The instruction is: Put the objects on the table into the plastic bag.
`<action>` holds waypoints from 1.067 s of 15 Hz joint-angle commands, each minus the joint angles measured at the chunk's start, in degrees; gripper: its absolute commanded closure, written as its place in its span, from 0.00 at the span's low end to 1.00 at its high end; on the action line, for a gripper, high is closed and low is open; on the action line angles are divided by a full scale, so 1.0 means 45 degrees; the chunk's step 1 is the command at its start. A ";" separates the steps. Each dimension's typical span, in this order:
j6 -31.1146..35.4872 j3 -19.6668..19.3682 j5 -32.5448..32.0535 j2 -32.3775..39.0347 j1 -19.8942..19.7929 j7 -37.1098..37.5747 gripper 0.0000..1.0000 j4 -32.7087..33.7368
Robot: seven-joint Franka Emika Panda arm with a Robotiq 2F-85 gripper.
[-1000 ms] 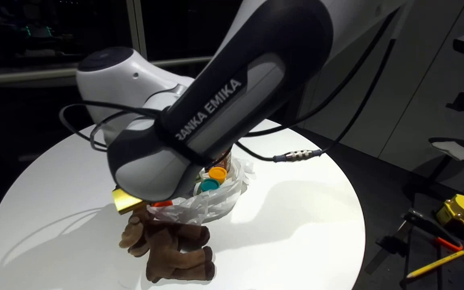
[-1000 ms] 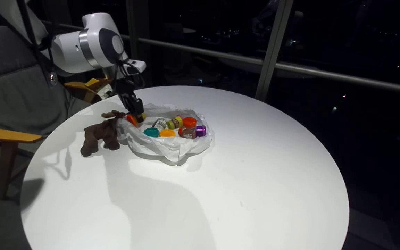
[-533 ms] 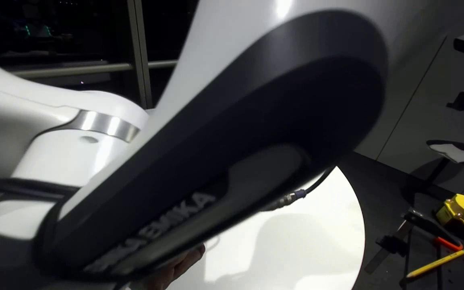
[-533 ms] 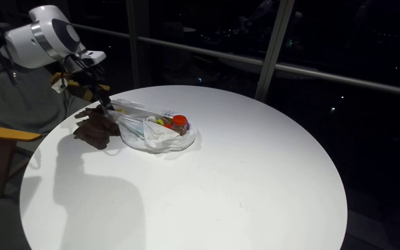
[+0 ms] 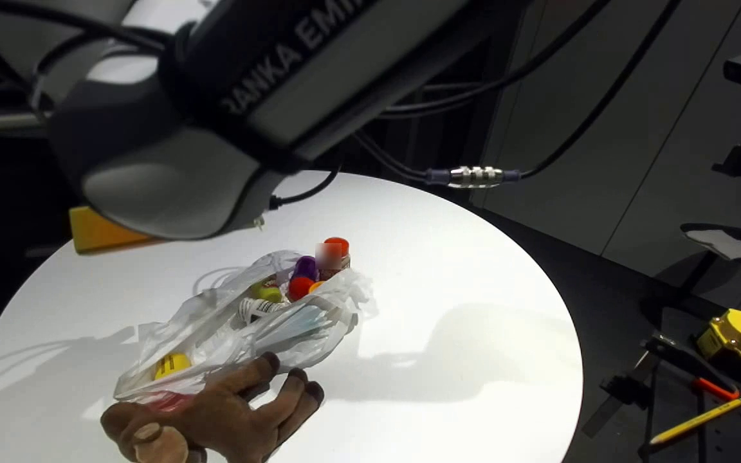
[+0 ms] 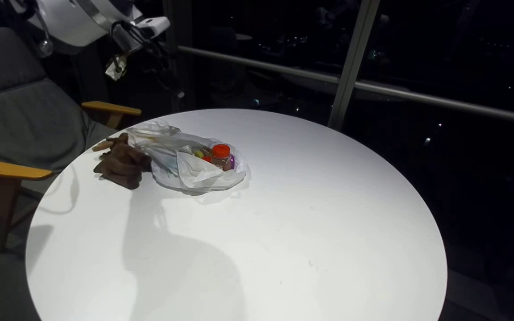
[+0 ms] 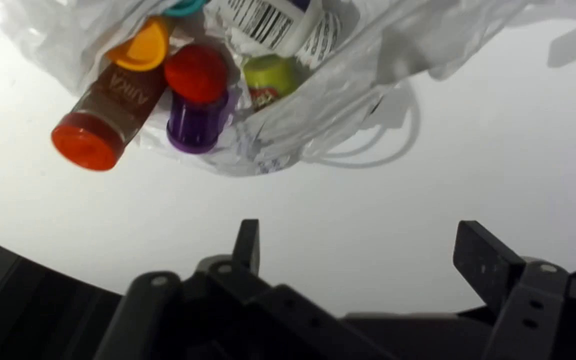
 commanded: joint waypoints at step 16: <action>-0.2979 0.5914 0.2089 -0.3743 -0.5205 -0.9945 0.00 -0.4697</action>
